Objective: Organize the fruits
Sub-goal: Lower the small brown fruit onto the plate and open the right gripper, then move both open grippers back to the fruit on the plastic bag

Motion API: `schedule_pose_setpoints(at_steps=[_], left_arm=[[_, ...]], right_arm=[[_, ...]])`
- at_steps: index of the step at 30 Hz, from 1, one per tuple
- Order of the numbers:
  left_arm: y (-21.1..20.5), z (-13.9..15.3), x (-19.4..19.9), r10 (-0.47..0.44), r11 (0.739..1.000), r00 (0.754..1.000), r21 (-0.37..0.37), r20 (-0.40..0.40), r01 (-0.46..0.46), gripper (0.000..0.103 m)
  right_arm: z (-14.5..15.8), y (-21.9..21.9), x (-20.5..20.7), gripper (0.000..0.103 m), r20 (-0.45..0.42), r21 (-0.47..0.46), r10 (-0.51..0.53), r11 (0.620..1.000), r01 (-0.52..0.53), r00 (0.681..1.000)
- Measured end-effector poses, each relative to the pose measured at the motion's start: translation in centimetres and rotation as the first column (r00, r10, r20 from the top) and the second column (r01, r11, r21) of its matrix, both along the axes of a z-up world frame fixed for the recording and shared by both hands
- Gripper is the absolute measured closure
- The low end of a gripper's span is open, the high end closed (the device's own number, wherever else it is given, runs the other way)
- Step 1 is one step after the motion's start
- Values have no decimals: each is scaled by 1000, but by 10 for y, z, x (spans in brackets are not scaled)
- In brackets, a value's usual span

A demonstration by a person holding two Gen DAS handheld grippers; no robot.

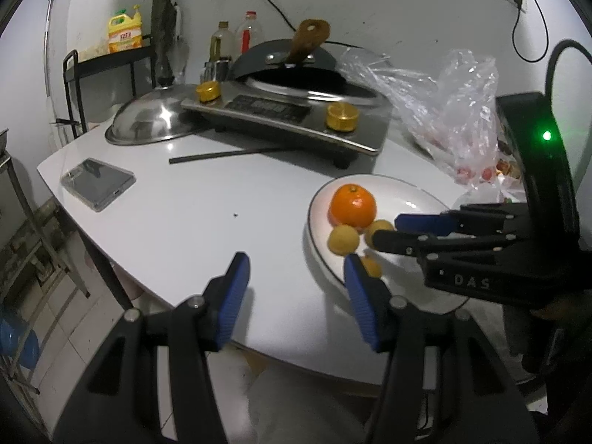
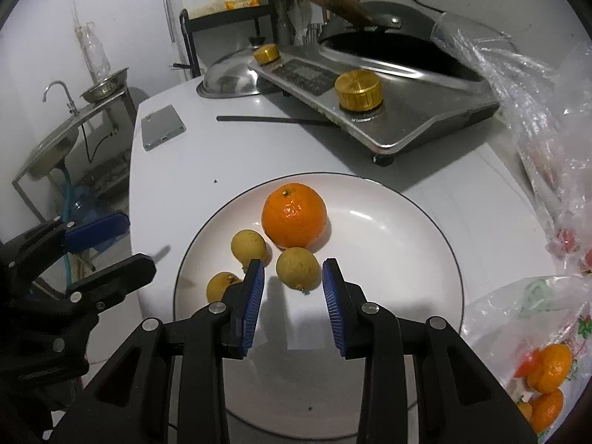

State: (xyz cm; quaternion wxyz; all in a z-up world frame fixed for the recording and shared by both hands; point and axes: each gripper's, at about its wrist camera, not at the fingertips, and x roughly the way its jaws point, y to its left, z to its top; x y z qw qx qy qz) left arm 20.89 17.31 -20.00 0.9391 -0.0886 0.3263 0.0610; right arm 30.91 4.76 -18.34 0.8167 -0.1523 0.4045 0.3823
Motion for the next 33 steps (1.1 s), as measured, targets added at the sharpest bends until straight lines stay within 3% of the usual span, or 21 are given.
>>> schedule_pose_setpoints(at_steps=[2, 3, 11, 21, 33], left_arm=[[2, -1, 1, 1, 1000, 1000, -4, -2, -1, 48], [4, -2, 1, 1, 1000, 1000, -6, -2, -1, 48], [4, -1, -6, -6, 1000, 1000, -17, 12, 7, 49], [-3, 11, -18, -13, 1000, 999, 5, 31, 13, 48], [-52, 33, -19, -85, 996, 995, 36, 58, 83, 48]], right_arm=[[-4, 2, 2, 69, -1, -15, -6, 1000, 6, 1000], [-6, 3, 3, 74, -4, -19, -5, 1000, 5, 1000], [-2, 6, -10, 75, -13, -11, 33, 999, -33, 999], [3, -1, -15, 74, -17, -5, 1, 1000, -1, 1000], [37, -58, -33, 73, 43, 42, -57, 998, 55, 997]])
